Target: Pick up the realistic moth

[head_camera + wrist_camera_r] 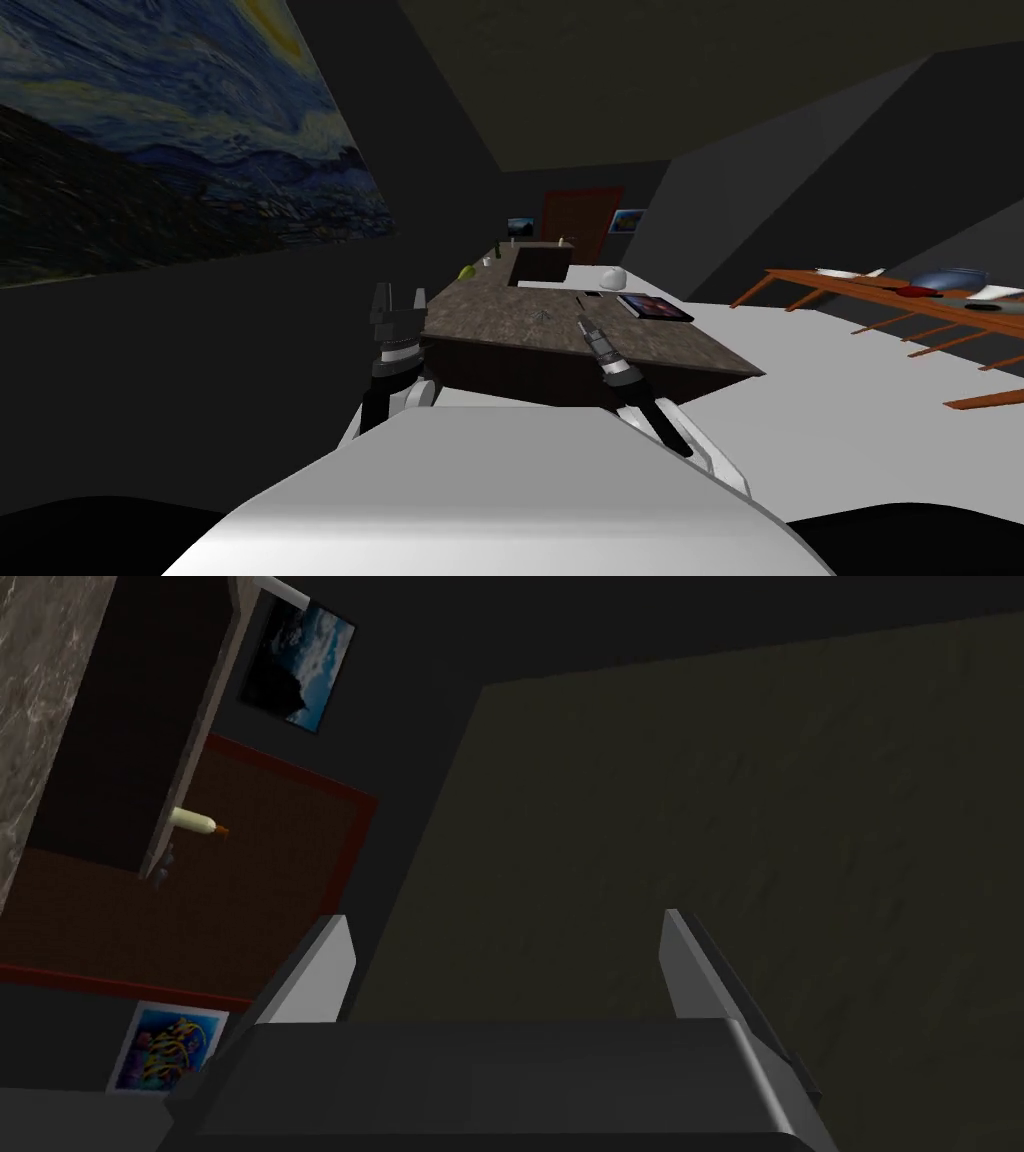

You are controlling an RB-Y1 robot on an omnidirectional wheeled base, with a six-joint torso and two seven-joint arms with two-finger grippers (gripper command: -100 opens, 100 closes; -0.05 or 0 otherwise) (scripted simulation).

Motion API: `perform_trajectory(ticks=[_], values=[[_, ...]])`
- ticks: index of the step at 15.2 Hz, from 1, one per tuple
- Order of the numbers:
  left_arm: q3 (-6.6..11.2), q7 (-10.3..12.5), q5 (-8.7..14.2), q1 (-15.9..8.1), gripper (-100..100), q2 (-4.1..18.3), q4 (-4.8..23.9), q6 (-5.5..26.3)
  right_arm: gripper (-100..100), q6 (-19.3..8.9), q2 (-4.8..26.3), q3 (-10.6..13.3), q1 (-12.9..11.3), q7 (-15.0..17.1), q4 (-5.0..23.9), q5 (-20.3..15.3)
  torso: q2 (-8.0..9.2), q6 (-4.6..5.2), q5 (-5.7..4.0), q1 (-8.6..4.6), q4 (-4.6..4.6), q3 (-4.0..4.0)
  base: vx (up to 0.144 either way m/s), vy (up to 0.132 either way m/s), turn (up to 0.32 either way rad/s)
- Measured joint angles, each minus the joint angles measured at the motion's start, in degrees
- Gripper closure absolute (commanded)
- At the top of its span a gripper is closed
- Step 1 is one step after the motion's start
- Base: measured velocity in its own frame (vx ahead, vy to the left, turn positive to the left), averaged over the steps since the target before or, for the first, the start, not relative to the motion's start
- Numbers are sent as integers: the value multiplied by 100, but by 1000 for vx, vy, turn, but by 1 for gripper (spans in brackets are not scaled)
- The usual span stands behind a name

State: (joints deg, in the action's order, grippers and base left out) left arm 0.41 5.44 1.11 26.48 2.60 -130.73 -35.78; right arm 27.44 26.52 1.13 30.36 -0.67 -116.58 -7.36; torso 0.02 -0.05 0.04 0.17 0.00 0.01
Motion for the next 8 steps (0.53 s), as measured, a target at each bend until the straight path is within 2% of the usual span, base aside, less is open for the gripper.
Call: perform_trajectory(ticks=[8], values=[[0, 0, 0, 0, 0, 0, 0, 0, -100, 75, 975, 136, -63, -130, 757, -367, 0, 2, 1, 4, 0, 0, -5, 52, 163]])
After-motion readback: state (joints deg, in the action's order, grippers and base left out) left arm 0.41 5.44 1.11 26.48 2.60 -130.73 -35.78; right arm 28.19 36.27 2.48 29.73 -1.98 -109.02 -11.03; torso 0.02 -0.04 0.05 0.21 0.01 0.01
